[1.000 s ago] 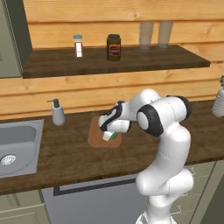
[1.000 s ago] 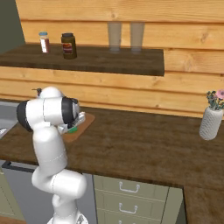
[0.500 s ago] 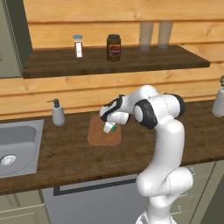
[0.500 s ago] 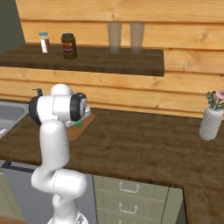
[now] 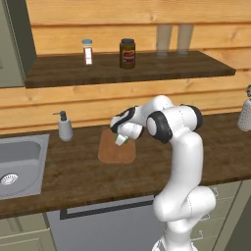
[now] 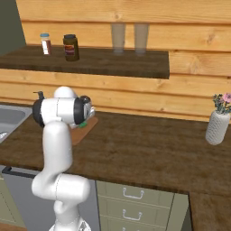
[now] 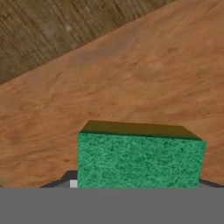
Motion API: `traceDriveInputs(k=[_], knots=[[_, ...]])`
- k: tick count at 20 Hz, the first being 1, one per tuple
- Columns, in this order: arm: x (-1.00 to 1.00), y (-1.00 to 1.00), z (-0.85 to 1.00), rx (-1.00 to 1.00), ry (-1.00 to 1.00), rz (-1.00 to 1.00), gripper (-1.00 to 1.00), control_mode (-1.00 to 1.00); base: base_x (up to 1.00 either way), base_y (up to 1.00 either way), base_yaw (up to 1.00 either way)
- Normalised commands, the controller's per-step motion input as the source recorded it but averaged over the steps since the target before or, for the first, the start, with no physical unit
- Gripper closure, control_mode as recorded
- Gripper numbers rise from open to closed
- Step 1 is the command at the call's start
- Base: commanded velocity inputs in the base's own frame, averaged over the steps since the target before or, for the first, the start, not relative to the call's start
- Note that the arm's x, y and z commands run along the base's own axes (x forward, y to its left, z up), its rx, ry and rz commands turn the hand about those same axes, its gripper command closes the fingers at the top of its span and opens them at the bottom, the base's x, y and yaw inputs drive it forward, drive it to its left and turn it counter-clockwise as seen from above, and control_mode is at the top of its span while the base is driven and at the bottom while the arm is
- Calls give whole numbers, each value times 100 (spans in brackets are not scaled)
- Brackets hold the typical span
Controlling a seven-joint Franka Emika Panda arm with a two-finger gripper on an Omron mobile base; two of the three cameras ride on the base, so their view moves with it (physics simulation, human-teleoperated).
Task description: Pick up the sponge from the counter and clean the cutting board by briefly scrubbing or pressing down on the cutting board. Once finished, release the sponge.
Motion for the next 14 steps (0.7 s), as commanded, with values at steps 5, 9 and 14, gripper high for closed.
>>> traceDriveInputs(k=[5,9,14], knots=[[9,-38,-77,1,-40,-12,100,-100,0,0,0],[0,3,-54,-2,9,-21,-100,-100,0,0,0],[0,-1,11,0,3,-8,-100,-100,0,0,0]])
